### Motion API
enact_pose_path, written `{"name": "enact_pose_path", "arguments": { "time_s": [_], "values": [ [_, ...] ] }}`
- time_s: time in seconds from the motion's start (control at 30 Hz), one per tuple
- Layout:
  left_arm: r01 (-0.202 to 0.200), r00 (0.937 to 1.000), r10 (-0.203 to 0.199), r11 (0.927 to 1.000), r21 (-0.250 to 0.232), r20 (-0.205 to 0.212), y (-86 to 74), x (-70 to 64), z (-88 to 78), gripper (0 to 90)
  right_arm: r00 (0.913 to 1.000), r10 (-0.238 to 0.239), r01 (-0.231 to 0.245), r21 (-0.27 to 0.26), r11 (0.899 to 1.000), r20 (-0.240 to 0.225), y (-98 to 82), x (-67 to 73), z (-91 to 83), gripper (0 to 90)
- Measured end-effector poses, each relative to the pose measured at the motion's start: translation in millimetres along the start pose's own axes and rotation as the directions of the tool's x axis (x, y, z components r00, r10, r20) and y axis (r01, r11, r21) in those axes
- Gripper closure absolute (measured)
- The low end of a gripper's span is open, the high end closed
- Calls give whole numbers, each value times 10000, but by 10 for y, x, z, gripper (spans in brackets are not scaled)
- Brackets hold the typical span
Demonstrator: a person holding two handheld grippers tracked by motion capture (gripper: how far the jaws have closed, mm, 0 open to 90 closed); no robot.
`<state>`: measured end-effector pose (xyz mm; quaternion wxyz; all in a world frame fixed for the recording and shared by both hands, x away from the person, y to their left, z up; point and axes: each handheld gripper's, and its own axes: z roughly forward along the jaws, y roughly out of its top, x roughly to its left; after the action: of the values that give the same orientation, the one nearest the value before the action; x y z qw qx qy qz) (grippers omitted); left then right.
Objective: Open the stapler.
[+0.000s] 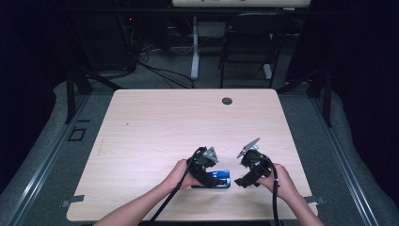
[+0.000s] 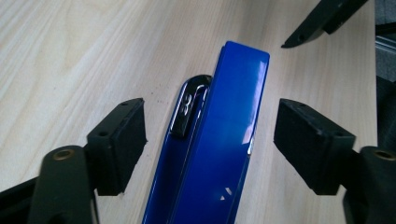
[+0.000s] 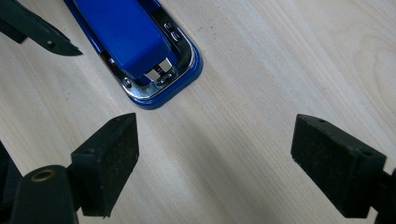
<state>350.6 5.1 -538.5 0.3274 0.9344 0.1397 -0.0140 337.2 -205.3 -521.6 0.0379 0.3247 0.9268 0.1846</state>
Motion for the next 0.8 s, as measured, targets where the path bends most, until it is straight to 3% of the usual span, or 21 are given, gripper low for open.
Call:
{"name": "enact_pose_path", "arguments": {
  "time_s": [0.4, 0.53, 0.67, 0.8],
  "values": [
    [-421, 9987, 414, 9989, 202, 304, 89, -29, 164, 448, 10000, -22, 22, 65, 10000, -49, 7, -2, 20, 149],
    [-521, 9981, 515, 9985, 179, 345, 93, -33, 174, 489, 10000, 19, -19, 52, 10000, -78, 5, -4, 22, 149],
    [-633, 9973, 629, 9979, 100, 373, 93, -36, 173, 593, 10000, -56, 56, 212, 9998, -9, 10, -8, 17, 149],
    [-819, 9956, 816, 9966, 57, 457, 93, -28, 148, 606, 10000, -37, 39, 182, 9998, -64, 10, -11, 20, 149]
  ]
}}
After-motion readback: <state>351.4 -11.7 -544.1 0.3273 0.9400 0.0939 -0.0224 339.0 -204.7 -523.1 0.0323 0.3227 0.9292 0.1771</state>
